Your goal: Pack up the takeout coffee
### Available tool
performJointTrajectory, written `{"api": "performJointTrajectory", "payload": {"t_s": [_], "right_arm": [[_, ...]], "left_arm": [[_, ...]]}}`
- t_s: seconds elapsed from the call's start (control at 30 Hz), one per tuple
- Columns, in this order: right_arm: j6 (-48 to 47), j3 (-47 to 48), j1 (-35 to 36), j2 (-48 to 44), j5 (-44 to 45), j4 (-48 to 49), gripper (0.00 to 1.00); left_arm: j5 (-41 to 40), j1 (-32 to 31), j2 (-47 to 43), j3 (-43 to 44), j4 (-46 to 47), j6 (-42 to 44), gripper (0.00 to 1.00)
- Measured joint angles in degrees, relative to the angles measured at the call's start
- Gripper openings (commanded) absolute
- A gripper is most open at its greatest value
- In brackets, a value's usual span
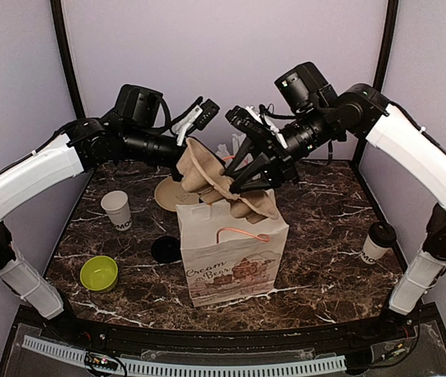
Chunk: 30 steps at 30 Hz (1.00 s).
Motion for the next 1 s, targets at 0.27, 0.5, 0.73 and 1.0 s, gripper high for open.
{"api": "performJointTrajectory", "payload": {"t_s": [0.27, 0.5, 0.73, 1.0], "right_arm": [[-1.75, -2.80, 0.13, 1.27, 0.20, 1.64, 0.26], [-2.71, -4.72, 0.20, 1.95, 0.26, 2.73, 0.25], [-3.63, -8.00, 0.24, 2.05, 1.73, 3.45, 0.25], [-4.92, -8.63, 0.44, 2.47, 6.78, 0.55, 0.25]], "left_arm": [[0.00, 0.00, 0.00, 0.00, -0.04, 0.46, 0.00], [-0.50, 0.00, 0.00, 0.00, -0.02, 0.92, 0.06], [-3.23, 0.02, -0.02, 0.00, -0.35, 1.42, 0.56], [-8.61, 0.02, -2.60, -0.96, 0.35, 0.39, 0.73]]}}
